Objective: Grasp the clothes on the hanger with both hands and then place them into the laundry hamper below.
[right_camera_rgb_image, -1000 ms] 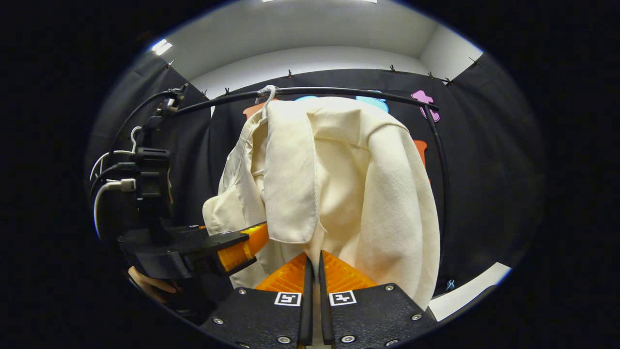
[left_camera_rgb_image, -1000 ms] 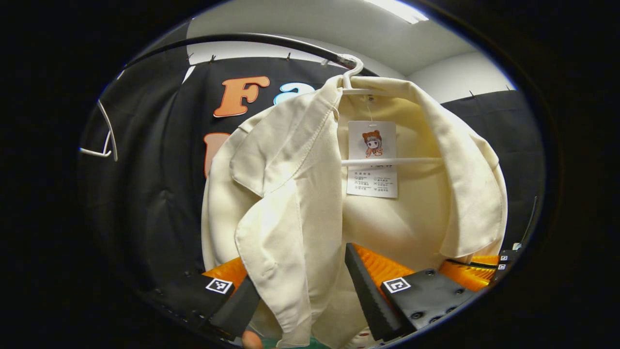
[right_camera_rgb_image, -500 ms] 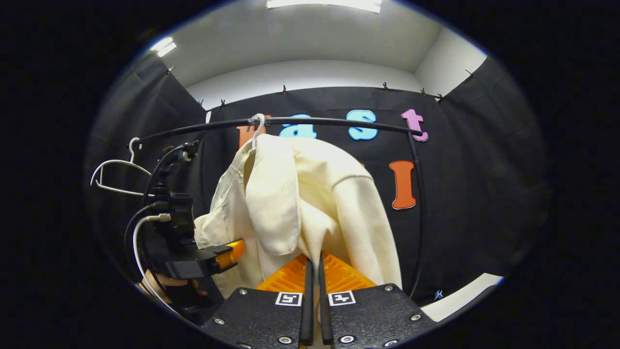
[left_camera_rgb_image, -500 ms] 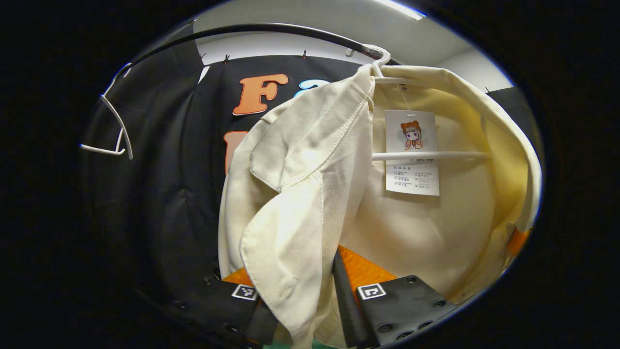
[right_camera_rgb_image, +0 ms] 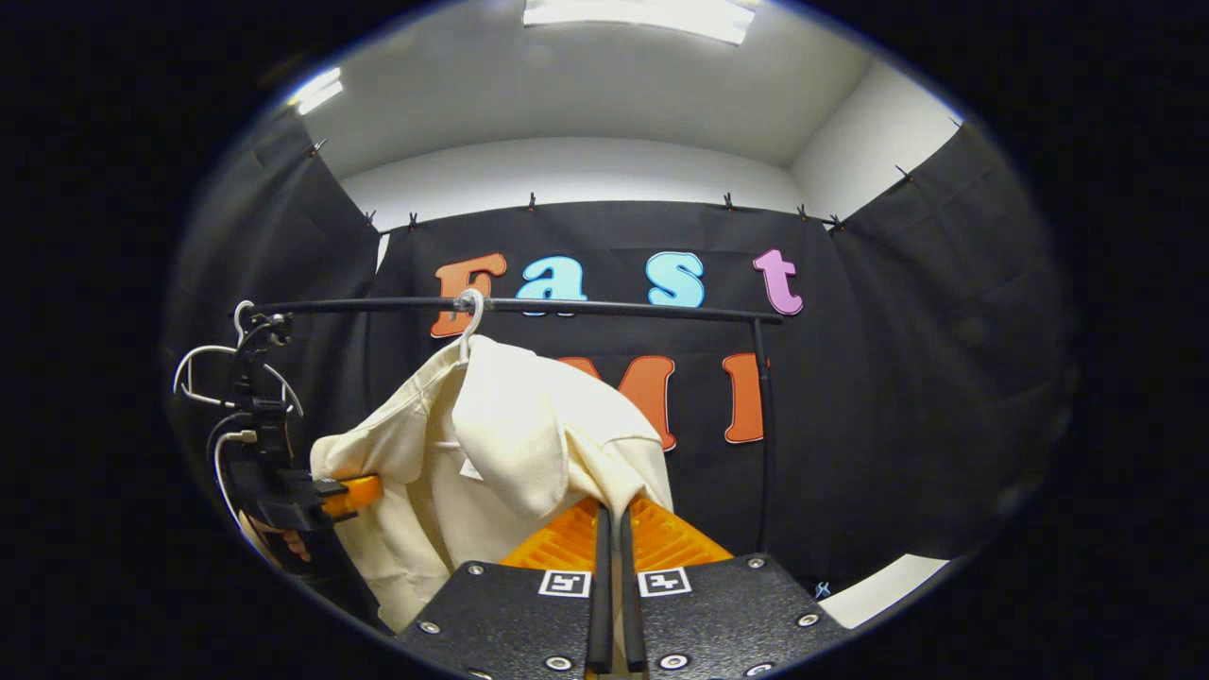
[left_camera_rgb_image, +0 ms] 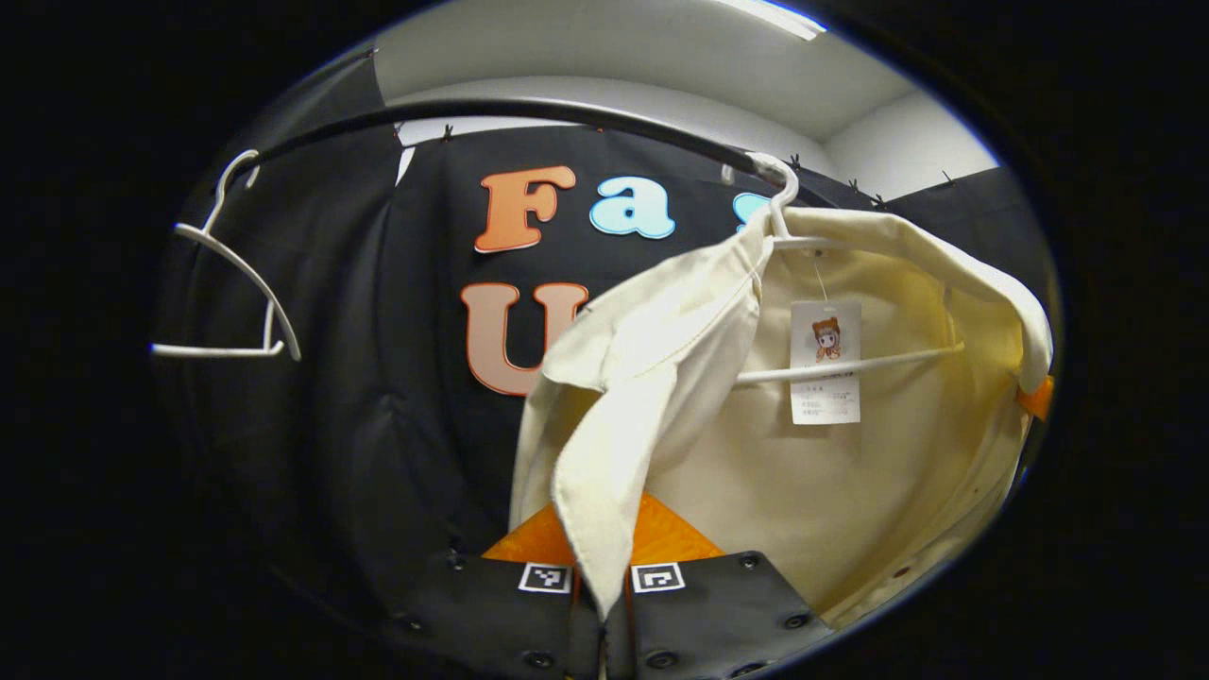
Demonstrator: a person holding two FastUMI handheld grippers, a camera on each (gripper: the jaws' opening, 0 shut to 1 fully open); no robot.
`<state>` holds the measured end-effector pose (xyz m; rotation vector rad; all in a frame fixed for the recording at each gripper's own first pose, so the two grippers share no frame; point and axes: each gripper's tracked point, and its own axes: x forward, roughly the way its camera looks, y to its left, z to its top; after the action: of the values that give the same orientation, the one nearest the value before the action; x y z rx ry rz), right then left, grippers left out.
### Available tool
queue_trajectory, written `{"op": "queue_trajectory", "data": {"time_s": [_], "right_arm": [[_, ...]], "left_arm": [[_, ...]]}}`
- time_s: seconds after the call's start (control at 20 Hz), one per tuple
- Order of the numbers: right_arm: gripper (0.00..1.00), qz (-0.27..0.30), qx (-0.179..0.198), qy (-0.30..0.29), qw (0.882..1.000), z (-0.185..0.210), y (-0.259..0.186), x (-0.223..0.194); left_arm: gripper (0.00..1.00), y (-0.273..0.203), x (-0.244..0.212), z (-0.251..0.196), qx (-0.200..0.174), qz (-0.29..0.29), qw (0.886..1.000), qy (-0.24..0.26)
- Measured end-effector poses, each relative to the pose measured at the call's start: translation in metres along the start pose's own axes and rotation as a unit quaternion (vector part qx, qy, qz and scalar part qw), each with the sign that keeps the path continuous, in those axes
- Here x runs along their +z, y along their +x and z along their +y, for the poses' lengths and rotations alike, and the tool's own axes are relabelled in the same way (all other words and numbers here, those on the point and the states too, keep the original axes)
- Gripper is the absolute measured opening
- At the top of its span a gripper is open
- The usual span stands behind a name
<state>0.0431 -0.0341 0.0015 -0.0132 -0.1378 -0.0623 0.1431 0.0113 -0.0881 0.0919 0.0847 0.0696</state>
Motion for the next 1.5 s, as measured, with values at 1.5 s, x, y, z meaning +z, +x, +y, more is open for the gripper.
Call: {"op": "queue_trajectory", "data": {"time_s": [1.5], "right_arm": [[0.0,0.055,0.002,0.073,0.996,-0.071,0.122,-0.056]], "left_arm": [[0.1,0.019,0.083,0.138,0.136,-0.065,0.988,0.027]]}}
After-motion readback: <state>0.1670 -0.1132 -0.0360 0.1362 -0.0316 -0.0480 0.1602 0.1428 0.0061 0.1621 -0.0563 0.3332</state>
